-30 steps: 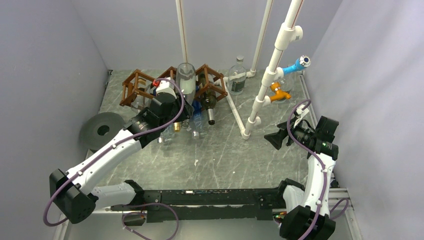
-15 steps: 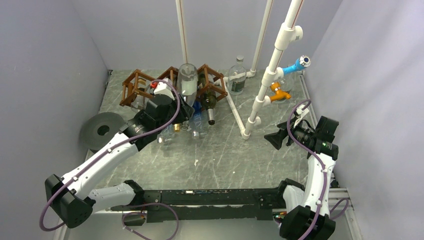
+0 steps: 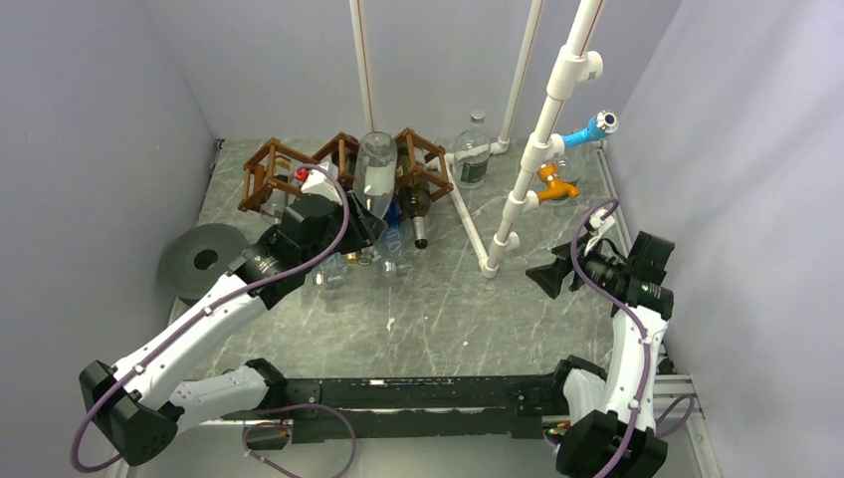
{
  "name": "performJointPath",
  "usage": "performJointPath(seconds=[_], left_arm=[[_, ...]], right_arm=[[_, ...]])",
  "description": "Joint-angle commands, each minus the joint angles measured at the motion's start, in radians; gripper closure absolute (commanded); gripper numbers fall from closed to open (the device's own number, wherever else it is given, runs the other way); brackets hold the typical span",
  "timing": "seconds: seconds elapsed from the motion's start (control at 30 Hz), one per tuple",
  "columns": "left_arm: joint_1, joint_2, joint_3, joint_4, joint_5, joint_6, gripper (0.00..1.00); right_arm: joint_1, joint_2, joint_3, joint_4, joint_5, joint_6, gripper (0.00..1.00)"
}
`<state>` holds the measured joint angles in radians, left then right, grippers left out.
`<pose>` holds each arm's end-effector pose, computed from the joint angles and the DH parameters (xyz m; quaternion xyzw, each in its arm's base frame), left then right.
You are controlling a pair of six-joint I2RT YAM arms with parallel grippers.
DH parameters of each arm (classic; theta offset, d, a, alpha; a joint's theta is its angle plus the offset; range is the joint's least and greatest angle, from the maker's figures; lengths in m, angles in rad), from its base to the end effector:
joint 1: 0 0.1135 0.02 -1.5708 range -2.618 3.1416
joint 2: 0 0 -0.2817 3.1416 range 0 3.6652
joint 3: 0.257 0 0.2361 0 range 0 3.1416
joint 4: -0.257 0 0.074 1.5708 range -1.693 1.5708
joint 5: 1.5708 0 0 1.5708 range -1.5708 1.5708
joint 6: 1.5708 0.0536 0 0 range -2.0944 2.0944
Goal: Take the wine bottle off the wine rack
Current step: Pick up the wine bottle from the wine rack.
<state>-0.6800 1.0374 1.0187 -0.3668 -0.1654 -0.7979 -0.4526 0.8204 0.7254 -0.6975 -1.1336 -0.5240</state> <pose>0.1795 -0.1338 0.3641 -0.0948 0.8225 -0.3243 0.4576 0.1371 -0.0127 0.2888 -0.2314 0.7728 0.2886 0.5157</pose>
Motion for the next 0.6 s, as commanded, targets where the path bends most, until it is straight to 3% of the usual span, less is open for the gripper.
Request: performJointPath(seconds=[0.0,0.57], left_arm=[[0.003,-0.090,0.042,0.239,0.021,0.001,1.00],[-0.001,-0.145,-0.011,0.272,0.132,-0.044,1.00]], right_arm=[[0.003,-0.019,-0.004,0.035,-0.011,-0.013,0.00],[0.004,-0.034,-0.014,0.050,-0.002,-0.007,0.00]])
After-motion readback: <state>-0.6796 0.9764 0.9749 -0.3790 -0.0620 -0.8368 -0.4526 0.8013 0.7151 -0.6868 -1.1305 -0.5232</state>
